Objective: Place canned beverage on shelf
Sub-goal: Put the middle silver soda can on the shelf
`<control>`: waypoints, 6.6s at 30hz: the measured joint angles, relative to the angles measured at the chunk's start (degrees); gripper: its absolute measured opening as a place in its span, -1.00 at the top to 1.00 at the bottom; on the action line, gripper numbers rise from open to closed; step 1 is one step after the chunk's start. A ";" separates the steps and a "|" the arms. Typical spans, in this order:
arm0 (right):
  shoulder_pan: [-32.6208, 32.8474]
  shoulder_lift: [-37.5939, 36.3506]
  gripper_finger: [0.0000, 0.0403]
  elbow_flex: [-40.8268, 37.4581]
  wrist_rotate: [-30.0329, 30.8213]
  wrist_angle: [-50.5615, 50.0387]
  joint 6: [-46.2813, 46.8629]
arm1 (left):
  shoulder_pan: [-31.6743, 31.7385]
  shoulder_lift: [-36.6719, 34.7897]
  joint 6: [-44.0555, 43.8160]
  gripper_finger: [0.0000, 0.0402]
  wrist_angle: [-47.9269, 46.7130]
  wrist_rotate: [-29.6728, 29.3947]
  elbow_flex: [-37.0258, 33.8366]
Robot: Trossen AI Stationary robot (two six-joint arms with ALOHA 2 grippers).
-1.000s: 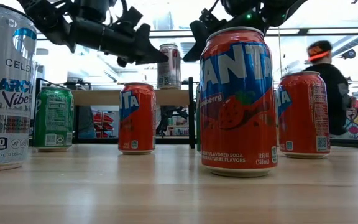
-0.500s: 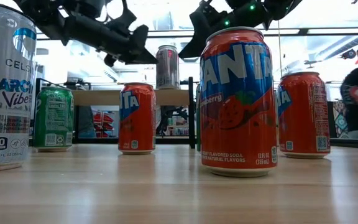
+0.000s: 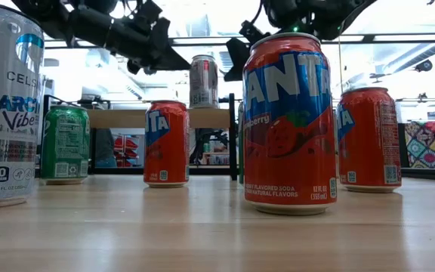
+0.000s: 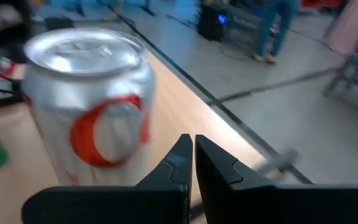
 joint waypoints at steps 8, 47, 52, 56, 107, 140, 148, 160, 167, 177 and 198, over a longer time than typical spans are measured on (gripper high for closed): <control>-0.30 1.64 0.96 0.00 -2.60 1.48 0.13 | 0.18 4.09 -0.41 1.00 3.25 -7.45 0.68; 0.08 -0.62 0.96 0.02 -0.35 -6.35 -2.47 | 0.35 -6.41 9.66 1.00 -10.32 8.02 0.42; 0.61 -0.62 0.95 0.02 -0.56 -6.54 -1.98 | 0.35 -4.53 9.57 1.00 -8.34 5.92 0.42; 1.52 -0.62 0.95 0.02 -0.55 -6.69 1.90 | 0.33 -4.86 9.73 1.00 -8.07 5.75 0.42; 5.37 2.37 0.96 2.86 3.66 -6.63 8.65 | 2.03 -6.30 3.66 1.00 -12.05 0.00 0.37; 4.05 5.93 0.96 8.44 -2.12 -7.37 5.14 | 2.93 -3.94 2.89 1.00 -9.49 -6.94 0.37; 4.83 5.93 0.95 8.44 -3.00 -7.36 5.14 | 2.96 -5.45 2.34 1.00 -12.59 -10.26 0.37; 5.81 5.84 0.95 8.37 0.10 -11.61 5.94 | 2.39 -9.59 2.36 1.00 -17.89 -10.36 0.37; 3.85 5.76 0.95 8.37 3.95 -11.39 5.09 | 1.38 -11.72 5.61 1.00 -22.11 2.88 0.37; 2.29 5.80 0.95 8.37 0.74 -7.43 4.33 | 1.56 -7.47 5.11 1.00 -15.83 -1.46 0.35; 5.50 6.59 0.96 8.35 -3.88 -6.33 5.14 | 1.62 -6.26 4.59 1.00 -12.38 -12.13 0.31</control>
